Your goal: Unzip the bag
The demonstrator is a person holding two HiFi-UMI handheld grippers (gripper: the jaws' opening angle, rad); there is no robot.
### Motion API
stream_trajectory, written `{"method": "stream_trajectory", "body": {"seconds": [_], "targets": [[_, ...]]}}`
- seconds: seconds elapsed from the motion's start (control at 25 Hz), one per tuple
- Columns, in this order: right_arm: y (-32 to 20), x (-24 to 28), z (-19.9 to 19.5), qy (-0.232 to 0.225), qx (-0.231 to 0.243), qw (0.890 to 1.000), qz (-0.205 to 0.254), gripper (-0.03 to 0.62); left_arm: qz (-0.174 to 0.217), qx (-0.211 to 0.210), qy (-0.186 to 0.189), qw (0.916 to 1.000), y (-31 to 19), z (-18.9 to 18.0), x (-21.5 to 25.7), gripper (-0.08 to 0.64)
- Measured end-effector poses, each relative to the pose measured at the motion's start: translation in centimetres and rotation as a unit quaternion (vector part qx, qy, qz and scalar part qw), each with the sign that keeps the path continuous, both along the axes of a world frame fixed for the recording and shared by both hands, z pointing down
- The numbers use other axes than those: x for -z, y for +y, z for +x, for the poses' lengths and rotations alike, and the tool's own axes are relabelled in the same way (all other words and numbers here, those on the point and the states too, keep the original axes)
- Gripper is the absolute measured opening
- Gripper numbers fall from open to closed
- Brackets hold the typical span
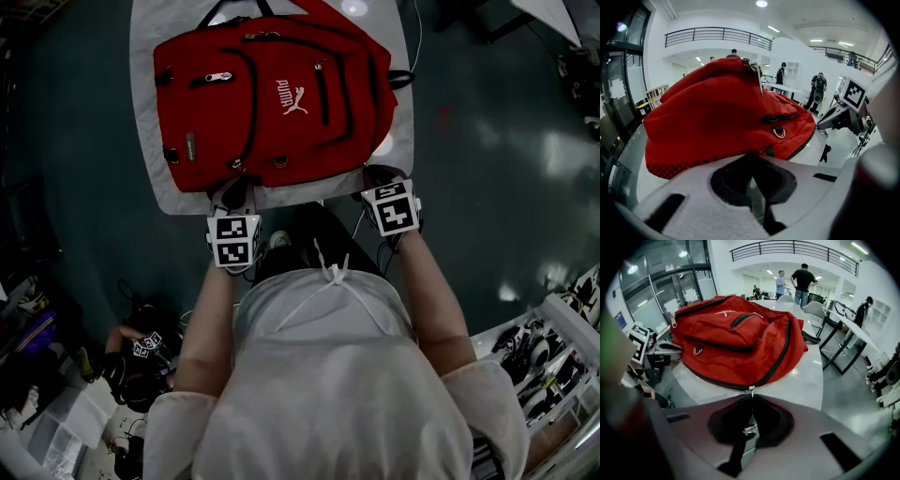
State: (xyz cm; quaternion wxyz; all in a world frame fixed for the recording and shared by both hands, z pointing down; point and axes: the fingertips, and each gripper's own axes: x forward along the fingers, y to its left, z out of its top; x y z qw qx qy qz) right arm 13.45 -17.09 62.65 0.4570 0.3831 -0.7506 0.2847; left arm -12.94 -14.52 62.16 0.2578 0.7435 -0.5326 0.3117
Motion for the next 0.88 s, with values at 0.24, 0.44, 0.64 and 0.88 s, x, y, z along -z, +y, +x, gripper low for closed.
{"method": "stream_trajectory", "body": {"seconds": [0.24,0.44,0.64,0.88], "targets": [[-0.9,0.2,0.8,0.014,0.007,1.0,0.007,0.029,-0.001,0.003,-0.009,1.0,0.1,0.0,-0.2,0.02],[-1.7,0.1,1.4,0.01,0.001,1.0,0.0,0.029,0.004,0.004,-0.014,0.9999,0.1,0.0,-0.4,0.02],[-2.2,0.0,1.8,0.008,-0.013,1.0,-0.001,0.029,0.007,0.003,-0.015,0.9999,0.0,0.4,0.1,0.02],[-2.0,0.4,1.5,0.005,-0.042,0.999,0.028,0.038,0.007,0.007,-0.013,0.9999,0.0,0.4,-0.1,0.02]]}}
